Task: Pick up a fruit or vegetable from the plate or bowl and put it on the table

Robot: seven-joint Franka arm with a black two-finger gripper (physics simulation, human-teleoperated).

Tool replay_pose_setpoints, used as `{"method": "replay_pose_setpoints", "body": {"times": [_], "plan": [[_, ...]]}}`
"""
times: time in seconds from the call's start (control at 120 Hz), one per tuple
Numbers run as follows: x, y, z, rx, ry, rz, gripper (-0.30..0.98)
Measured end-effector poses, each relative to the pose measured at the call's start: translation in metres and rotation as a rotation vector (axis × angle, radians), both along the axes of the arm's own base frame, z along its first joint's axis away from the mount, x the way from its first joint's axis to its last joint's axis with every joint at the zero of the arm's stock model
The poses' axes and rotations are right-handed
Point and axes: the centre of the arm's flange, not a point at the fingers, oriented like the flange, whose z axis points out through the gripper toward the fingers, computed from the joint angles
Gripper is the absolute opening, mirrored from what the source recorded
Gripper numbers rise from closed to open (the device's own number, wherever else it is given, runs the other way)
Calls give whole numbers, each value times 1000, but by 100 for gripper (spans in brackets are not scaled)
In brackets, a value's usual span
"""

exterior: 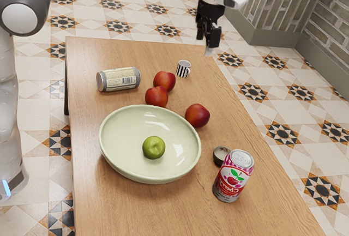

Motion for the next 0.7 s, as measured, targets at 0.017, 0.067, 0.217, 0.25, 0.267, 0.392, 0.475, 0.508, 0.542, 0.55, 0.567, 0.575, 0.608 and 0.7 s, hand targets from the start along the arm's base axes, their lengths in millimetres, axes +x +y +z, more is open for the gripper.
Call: {"method": "replay_pose_setpoints", "body": {"times": [0.017,0.067,0.217,0.25,0.267,0.392,0.475,0.508,0.542,0.55,0.567,0.575,0.608,0.7], "plan": [[0,0,0,1,2,0,69],[1,1,-2,1,8,2,69],[0,3,-3,12,23,6,69],[-2,4,-2,13,28,7,69],[-2,4,-3,13,32,7,69],[1,5,-13,13,76,-48,69],[4,3,-31,19,109,-116,69],[5,0,-45,20,134,-153,69],[2,-5,-57,21,154,-190,69],[-1,-6,-60,23,159,-199,69],[-7,-8,-65,26,166,-216,69],[-10,-9,-67,27,168,-225,69],[-21,-14,-73,33,175,-261,69],[-47,-62,-86,38,178,-412,69]]}}
